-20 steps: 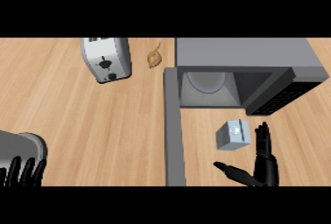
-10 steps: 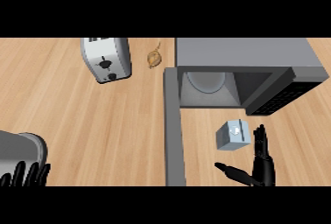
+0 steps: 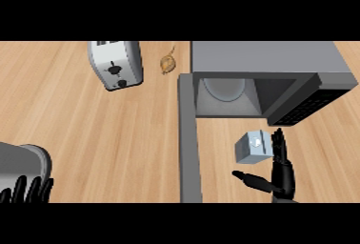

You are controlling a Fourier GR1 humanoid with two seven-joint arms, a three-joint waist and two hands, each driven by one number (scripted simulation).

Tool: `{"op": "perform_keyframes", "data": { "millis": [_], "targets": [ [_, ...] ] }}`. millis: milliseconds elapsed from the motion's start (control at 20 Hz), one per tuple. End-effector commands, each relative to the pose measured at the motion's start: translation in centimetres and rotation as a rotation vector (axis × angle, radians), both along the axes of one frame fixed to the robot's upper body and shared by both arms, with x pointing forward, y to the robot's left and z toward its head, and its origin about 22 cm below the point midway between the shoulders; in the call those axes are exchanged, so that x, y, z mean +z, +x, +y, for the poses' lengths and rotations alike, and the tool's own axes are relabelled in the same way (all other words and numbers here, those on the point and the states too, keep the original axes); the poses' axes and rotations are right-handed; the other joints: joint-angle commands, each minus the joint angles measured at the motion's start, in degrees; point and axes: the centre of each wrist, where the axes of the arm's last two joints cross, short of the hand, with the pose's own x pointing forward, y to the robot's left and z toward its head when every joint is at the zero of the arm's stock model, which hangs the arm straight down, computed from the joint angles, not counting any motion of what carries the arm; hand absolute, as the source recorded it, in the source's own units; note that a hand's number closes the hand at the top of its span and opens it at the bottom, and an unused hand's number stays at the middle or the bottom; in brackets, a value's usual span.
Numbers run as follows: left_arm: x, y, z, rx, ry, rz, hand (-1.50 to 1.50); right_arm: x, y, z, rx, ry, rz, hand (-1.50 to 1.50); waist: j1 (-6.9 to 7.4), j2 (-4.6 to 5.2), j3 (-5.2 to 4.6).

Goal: Pick up the milk, place it into the microwave and close the microwave

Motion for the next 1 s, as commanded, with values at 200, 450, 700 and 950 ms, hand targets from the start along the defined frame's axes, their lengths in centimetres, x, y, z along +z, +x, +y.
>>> {"op": "perform_keyframes", "data": {
  "millis": [200,450,700,950],
  "targets": [
    [1.1,-0.8,-0.6,0.009,0.006,0.001,-1.50,-0.4,1.4,1.4,0.003,0.043,-0.007,-1.50,0.00,-0.03,-0.01],
    [0.8,0.9,-0.8,-0.011,-0.002,-0.007,-1.50,0.4,4.3,2.5,-0.084,0.010,-0.027,-1.50,0.05,0.08,0.01],
    [-0.3,-0.6,1.4,-0.009,-0.011,-0.015,-1.50,-0.4,3.9,1.8,-0.087,-0.161,-0.006,1.50,0.50,0.13,0.00],
    [0.0,-0.1,0.3,-0.008,-0.003,0.002,-1.50,0.2,5.1,1.7,-0.172,-0.144,-0.051,1.50,0.23,0.09,0.01]
  ]
}}
